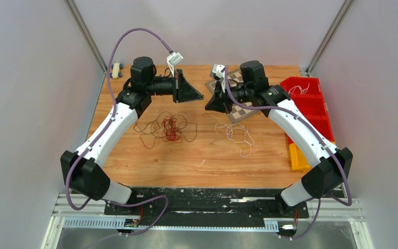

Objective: Untangle the cables

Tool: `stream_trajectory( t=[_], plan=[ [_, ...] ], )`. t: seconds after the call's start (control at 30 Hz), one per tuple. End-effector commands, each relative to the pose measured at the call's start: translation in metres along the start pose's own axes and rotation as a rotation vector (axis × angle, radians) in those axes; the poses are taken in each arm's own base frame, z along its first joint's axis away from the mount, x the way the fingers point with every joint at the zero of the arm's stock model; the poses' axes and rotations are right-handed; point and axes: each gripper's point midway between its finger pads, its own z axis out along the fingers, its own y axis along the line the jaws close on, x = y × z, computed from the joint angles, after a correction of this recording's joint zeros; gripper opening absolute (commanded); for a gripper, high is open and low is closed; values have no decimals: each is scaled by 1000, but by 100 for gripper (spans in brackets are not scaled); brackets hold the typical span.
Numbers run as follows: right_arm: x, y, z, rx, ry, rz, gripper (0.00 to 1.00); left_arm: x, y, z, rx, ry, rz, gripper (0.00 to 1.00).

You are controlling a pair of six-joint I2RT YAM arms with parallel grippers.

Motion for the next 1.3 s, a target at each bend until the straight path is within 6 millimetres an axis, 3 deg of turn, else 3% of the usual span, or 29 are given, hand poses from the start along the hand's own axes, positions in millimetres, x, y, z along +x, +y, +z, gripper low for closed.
stream_trajectory(
  t=[0.0, 0.07, 0.1, 0.17, 0.3, 0.4, 0.47, 0.63, 0.73, 0.97, 1.07, 1.27],
  plan=[
    [-4, 1, -25, 46, -16, -21, 0, -27, -18, 3, 60, -39, 46, 3],
    [1, -15, -46, 111, -12, 13, 0, -29, -16, 4, 58, -35, 53, 34],
    [4, -25, -59, 149, -10, 26, 0, -30, -12, 4, 40, -39, 56, 58],
    [18, -46, -90, 223, 16, 57, 0, -31, -3, 4, -14, -45, 81, 78],
    [63, -85, -167, 406, 112, 84, 0, -26, 19, 1, -123, -31, 127, 99],
    [97, -117, -234, 570, 150, 130, 0, -18, 30, 2, -149, -9, 134, 100],
    [122, -136, -268, 637, 183, 175, 0, -15, 36, 3, -157, -8, 128, 100],
    [168, -192, -324, 740, 199, 294, 0, -7, 43, 7, -149, -7, 97, 100],
    [180, -225, -341, 770, 189, 317, 0, -4, 46, 7, -156, 9, 109, 100],
    [220, -282, -351, 851, 192, 308, 0, 9, 62, 6, -204, 41, 109, 100],
    [244, -291, -352, 859, 238, 318, 1, 13, 67, 6, -219, 47, 102, 100],
    [291, -286, -349, 857, 358, 293, 4, 22, 74, 6, -237, 61, 98, 100]
  ],
)
